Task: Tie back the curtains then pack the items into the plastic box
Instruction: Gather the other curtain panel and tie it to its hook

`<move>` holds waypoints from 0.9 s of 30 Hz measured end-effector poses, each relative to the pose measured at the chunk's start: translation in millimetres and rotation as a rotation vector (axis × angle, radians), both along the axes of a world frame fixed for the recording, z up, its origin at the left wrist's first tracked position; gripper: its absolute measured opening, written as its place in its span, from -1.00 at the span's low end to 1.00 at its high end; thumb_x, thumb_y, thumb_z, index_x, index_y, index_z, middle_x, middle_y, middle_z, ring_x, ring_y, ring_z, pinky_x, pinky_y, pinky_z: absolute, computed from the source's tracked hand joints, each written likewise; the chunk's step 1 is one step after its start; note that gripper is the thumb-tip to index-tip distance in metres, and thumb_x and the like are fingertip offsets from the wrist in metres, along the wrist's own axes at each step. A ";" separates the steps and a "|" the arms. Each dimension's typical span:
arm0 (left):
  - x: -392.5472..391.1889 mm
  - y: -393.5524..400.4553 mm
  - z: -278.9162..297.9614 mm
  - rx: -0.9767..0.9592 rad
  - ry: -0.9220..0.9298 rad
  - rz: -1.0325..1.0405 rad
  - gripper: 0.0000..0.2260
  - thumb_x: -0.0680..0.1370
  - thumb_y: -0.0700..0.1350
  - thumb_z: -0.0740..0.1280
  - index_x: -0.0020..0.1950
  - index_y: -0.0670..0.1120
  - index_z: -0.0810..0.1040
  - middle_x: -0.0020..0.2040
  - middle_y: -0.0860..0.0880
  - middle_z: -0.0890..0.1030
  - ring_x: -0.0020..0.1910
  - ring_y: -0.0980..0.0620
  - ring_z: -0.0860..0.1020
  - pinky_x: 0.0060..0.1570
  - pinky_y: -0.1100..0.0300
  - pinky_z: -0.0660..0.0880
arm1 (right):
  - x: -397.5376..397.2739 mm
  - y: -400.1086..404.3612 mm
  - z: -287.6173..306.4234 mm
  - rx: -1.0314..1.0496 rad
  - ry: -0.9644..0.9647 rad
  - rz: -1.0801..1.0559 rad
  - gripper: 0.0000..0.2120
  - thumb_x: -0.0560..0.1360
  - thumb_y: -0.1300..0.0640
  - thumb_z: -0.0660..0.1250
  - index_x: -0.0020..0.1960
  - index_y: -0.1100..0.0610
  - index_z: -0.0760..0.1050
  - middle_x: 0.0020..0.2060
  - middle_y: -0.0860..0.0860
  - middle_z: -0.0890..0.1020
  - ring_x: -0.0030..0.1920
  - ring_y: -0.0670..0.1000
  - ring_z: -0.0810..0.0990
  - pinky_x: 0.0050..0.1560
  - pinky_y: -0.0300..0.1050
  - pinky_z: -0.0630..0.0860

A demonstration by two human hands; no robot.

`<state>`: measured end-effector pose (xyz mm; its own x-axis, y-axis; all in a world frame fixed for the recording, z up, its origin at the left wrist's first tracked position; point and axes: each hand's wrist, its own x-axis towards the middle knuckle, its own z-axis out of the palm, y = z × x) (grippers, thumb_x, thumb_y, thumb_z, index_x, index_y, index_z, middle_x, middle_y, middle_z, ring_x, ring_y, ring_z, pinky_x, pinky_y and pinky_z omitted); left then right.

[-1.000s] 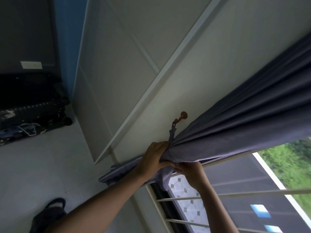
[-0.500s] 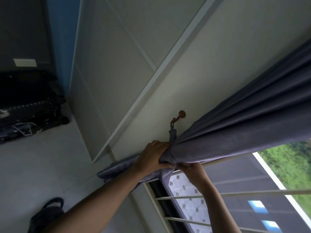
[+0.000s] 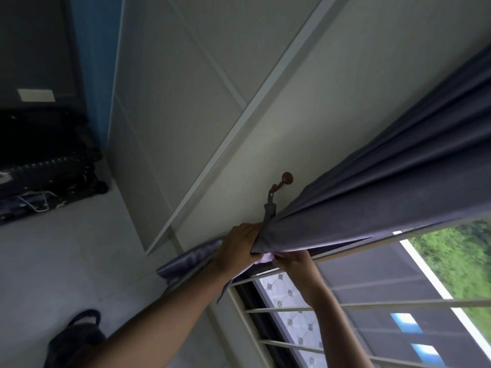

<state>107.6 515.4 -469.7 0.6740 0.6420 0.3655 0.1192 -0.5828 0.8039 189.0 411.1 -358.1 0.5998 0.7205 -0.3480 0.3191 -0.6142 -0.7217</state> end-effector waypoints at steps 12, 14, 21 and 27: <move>-16.9 17.5 22.5 -0.002 -0.023 -0.018 -0.72 0.16 -0.17 0.66 -0.31 -0.21 0.60 -0.39 -0.09 0.62 -0.41 0.02 0.60 -0.34 0.33 0.38 | 9.0 21.0 -46.5 -0.055 -0.104 -0.025 -0.85 0.38 0.22 0.32 -0.10 0.02 0.51 -0.23 0.02 0.63 -0.21 0.03 0.59 -0.11 0.08 0.55; -15.6 19.2 23.4 -0.011 -0.025 -0.014 -0.72 0.23 -0.06 0.61 -0.36 -0.17 0.57 -0.44 -0.05 0.59 -0.45 0.02 0.57 -0.40 0.31 0.34 | 10.6 24.0 -53.2 -0.073 -0.130 -0.025 -0.83 0.35 0.18 0.36 -0.05 0.10 0.51 -0.22 0.02 0.64 -0.20 0.04 0.62 -0.08 0.10 0.58; -20.4 17.5 19.0 -0.111 -0.100 -0.014 -0.69 0.44 0.18 0.42 -0.25 -0.05 0.54 -0.34 0.07 0.58 -0.32 0.12 0.55 -0.31 0.22 0.44 | 16.4 26.8 -52.3 -0.157 -0.125 -0.016 -0.57 0.19 0.03 0.54 0.01 0.07 0.54 -0.25 -0.12 0.64 -0.23 -0.07 0.60 -0.23 -0.15 0.53; -25.4 6.4 31.4 -0.115 0.020 0.098 -0.83 0.43 -0.16 0.42 0.00 -0.14 0.62 -0.11 -0.11 0.62 -0.13 0.09 0.49 -0.06 0.21 0.43 | 14.3 20.4 -50.5 -0.195 -0.181 0.090 -0.62 0.35 0.08 0.49 0.12 0.10 0.49 -0.25 -0.23 0.54 -0.22 -0.18 0.51 -0.17 -0.23 0.48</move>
<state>82.2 521.8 -438.3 0.6129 0.7417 0.2726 0.1876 -0.4717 0.8616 203.2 431.5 -408.6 0.6017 0.7033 -0.3786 0.4912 -0.6996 -0.5189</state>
